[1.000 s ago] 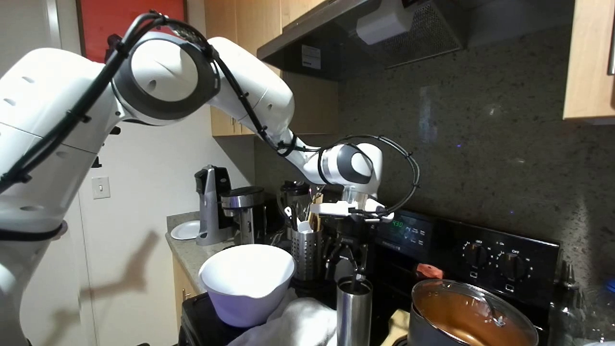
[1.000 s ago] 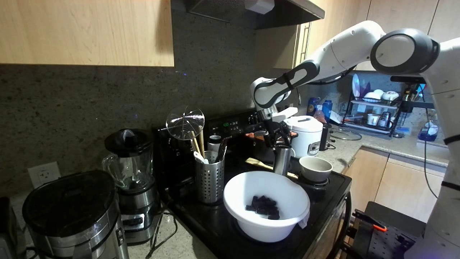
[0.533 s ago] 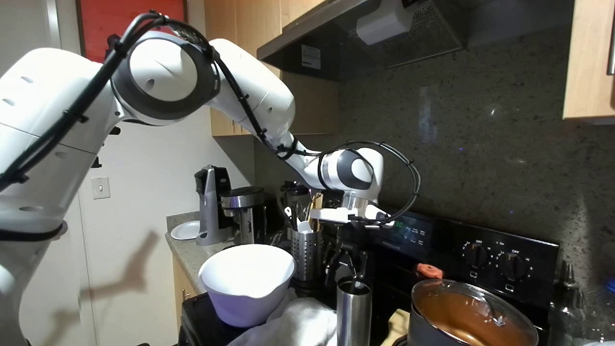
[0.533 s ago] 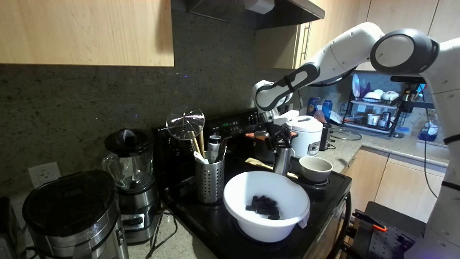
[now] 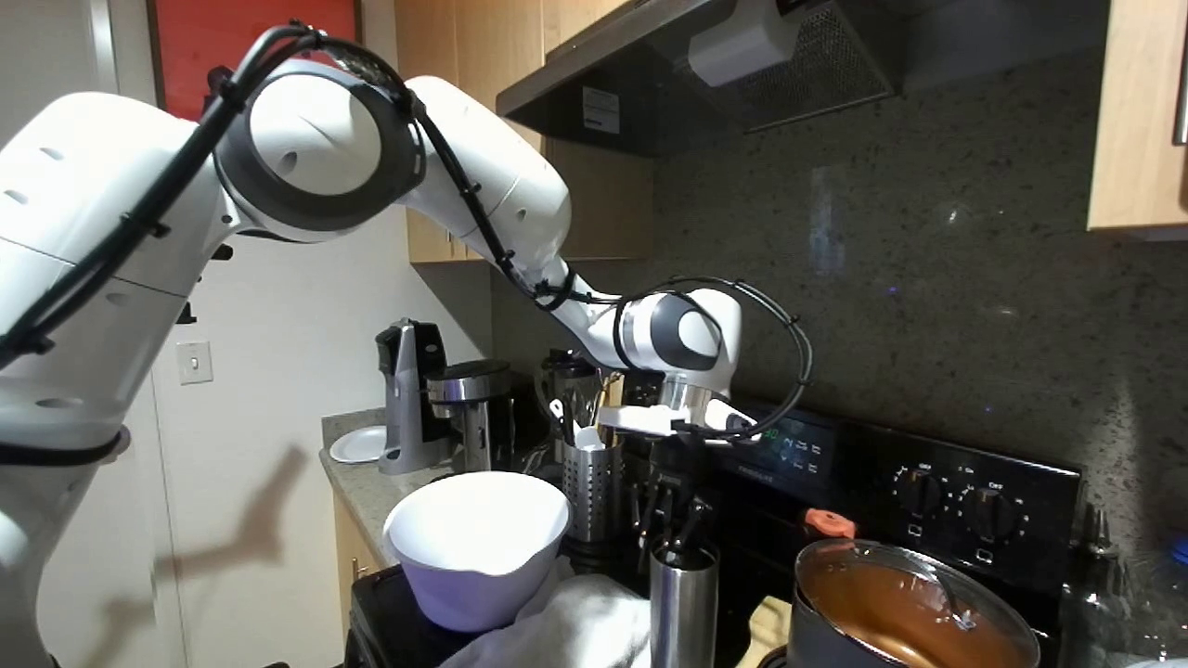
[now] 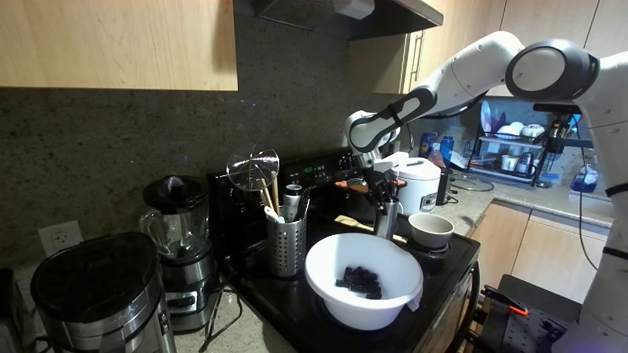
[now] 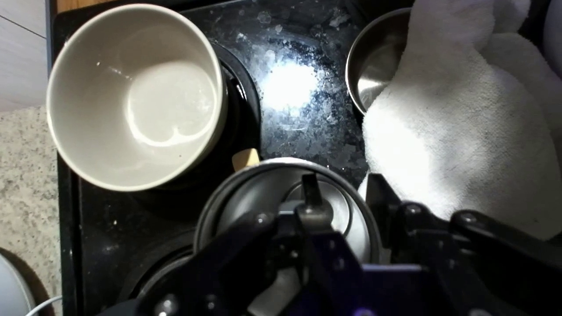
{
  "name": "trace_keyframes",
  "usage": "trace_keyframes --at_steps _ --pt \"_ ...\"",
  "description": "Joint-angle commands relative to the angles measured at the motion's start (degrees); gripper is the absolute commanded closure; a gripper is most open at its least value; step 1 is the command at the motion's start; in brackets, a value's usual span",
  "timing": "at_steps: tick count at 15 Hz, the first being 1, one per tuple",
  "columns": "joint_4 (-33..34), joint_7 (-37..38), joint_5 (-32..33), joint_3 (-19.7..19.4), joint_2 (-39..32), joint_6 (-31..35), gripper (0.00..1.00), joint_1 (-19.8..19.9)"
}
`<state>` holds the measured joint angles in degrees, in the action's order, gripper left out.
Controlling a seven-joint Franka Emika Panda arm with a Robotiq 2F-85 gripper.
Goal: Move the silver flask backwards
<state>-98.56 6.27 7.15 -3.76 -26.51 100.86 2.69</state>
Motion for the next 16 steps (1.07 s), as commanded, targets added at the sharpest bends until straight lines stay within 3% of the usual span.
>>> trace_keyframes --at_steps 1,9,16 --pt "-2.3 0.2 -1.5 -0.1 2.3 1.8 0.97 0.3" --pt "1.6 1.0 -3.6 0.6 3.3 3.3 0.98 -0.6" --pt "12.0 2.3 -7.6 3.4 5.8 5.8 0.98 -3.7"
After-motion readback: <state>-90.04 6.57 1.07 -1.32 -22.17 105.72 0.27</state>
